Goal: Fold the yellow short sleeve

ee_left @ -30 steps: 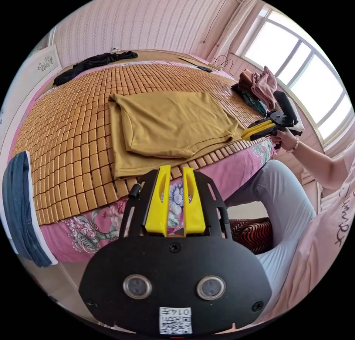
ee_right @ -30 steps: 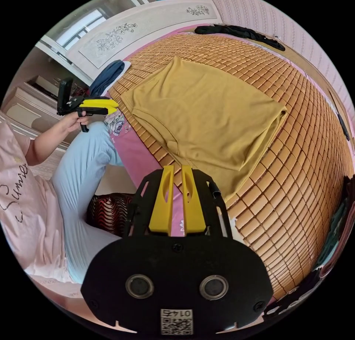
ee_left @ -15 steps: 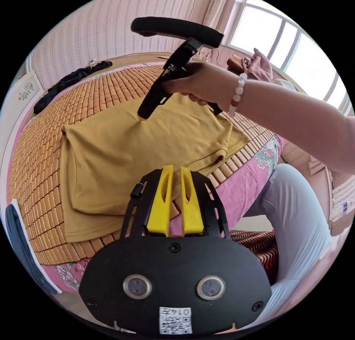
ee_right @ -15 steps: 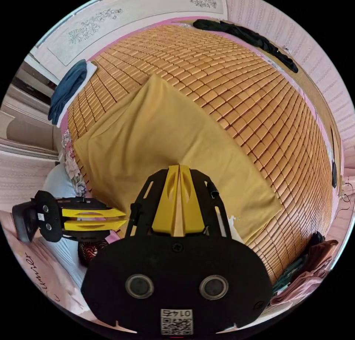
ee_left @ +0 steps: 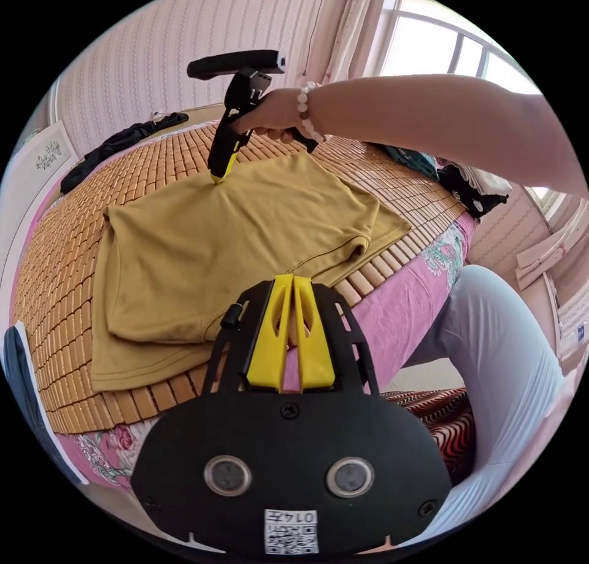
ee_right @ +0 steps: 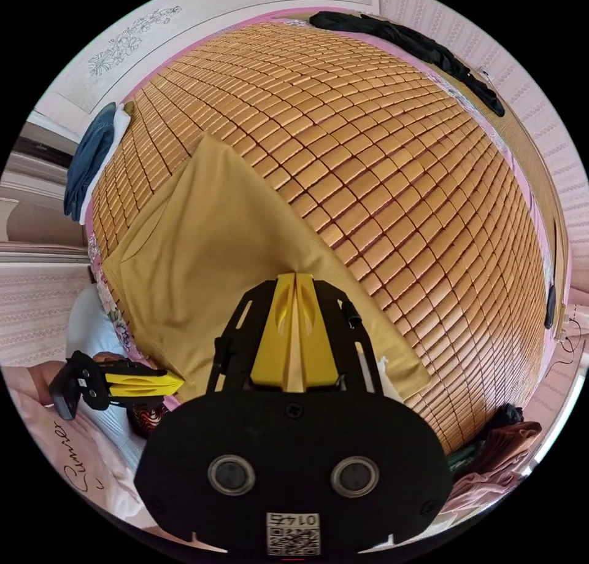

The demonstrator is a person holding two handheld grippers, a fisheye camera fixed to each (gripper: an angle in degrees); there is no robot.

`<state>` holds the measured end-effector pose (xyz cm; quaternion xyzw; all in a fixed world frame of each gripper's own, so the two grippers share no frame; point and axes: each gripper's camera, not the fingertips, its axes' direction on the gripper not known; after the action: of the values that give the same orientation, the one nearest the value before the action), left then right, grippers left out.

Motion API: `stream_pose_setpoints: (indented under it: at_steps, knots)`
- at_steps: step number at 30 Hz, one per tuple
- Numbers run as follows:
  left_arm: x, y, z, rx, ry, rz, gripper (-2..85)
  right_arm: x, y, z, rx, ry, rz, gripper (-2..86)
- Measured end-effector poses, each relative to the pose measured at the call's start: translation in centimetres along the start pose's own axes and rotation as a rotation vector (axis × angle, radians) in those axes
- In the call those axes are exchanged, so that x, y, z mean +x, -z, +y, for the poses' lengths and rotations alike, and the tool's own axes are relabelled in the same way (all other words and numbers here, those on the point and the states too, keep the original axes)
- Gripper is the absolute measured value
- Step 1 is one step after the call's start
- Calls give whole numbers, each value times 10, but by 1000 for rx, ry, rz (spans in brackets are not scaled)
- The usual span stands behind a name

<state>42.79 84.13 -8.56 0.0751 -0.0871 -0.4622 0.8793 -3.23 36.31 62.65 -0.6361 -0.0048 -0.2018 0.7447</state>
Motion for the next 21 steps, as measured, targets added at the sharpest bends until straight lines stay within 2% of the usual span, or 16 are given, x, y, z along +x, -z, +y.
stream_pose_setpoints:
  at_steps: [4,8,14,16,18,21]
  knots:
    - [15,12,0,31,-62,29,39,22,50,82,189,-97,-53,-5]
    - [48,25,-4,178,-166,52,94,46,71,220,291,-331,-81,24]
    - [99,-15,-32,135,-227,87,143,50,58,358,233,-590,-96,71]
    - [115,-29,-42,108,-260,99,153,59,53,375,233,-613,-159,64]
    - [133,-51,-54,40,-298,101,161,75,54,388,296,-614,-307,23]
    - [153,-74,-69,-74,-325,25,170,95,65,396,366,-595,-430,8]
